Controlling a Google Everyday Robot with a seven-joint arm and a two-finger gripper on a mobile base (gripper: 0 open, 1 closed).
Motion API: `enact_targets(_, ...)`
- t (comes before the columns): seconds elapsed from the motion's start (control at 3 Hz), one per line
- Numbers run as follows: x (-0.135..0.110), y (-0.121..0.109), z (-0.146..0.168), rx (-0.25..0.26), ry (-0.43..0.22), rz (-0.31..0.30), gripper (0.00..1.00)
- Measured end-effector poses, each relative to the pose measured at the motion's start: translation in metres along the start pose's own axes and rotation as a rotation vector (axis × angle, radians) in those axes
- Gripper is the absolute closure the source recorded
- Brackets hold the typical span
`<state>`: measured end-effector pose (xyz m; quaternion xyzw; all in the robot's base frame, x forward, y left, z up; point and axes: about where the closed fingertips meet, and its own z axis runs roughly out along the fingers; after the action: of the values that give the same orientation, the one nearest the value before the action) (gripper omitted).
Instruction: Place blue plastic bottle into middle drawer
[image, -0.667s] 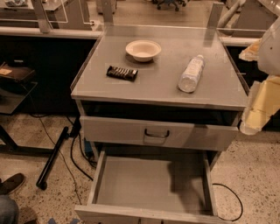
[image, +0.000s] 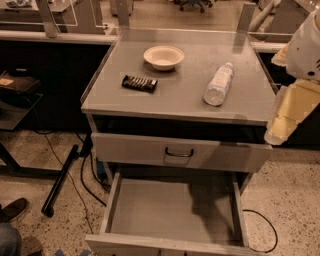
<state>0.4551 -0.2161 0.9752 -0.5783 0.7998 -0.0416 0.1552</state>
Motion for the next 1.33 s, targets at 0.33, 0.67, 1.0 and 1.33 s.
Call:
enact_targets(0.33,-0.01,-0.03,0.017,0.02,0.067,0.077,0.0)
enact_targets(0.67,-0.011,-0.032,0.019,0.027,0.069,0.079,0.0)
enact_targets(1.0,-0.024,-0.041,0.042,-0.06,0.031,0.221,0.0)
enact_targets(1.33,-0.038,-0.063,0.059,-0.121,-0.008,0.349,0.0)
